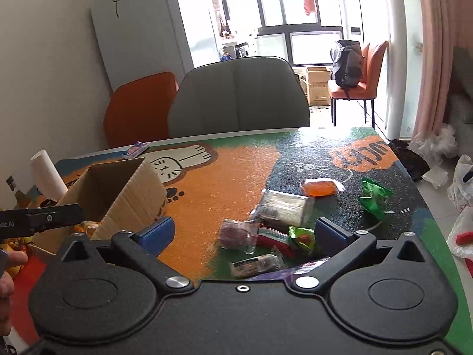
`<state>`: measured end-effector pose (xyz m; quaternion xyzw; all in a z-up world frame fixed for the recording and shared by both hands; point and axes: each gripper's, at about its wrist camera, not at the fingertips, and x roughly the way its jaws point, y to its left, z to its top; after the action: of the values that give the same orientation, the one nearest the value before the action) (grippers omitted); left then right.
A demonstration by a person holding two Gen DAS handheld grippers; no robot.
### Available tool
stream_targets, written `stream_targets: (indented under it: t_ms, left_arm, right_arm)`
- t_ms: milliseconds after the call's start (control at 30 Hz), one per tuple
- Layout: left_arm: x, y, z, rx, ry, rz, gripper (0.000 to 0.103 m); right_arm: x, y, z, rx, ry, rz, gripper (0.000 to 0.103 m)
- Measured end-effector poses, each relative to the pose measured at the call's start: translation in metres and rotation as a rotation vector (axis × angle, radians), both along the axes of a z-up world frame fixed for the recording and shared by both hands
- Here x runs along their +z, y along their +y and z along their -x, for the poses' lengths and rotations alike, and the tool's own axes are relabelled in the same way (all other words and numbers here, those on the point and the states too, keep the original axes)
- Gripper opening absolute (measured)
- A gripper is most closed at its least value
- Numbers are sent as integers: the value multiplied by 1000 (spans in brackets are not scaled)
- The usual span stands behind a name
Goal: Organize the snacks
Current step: 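Open both grippers to release the snacks into the box, then grasp brown-red snack packet with left gripper while right grasps green bag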
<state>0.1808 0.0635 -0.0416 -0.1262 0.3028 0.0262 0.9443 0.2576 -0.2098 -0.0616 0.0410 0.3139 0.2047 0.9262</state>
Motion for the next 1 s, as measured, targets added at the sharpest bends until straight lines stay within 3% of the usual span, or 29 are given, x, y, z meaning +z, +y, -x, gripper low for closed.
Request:
stream_targets:
  t_ms: [767, 1000]
  left_arm:
    - [-7, -76, -39, -97, -7, -19, 99]
    - [-18, -91, -59, -105, 17, -36, 92]
  right_arm:
    - [-25, -81, -13, -133, 3, -30, 103]
    - [-36, -94, -33, -145, 19, -48, 96]
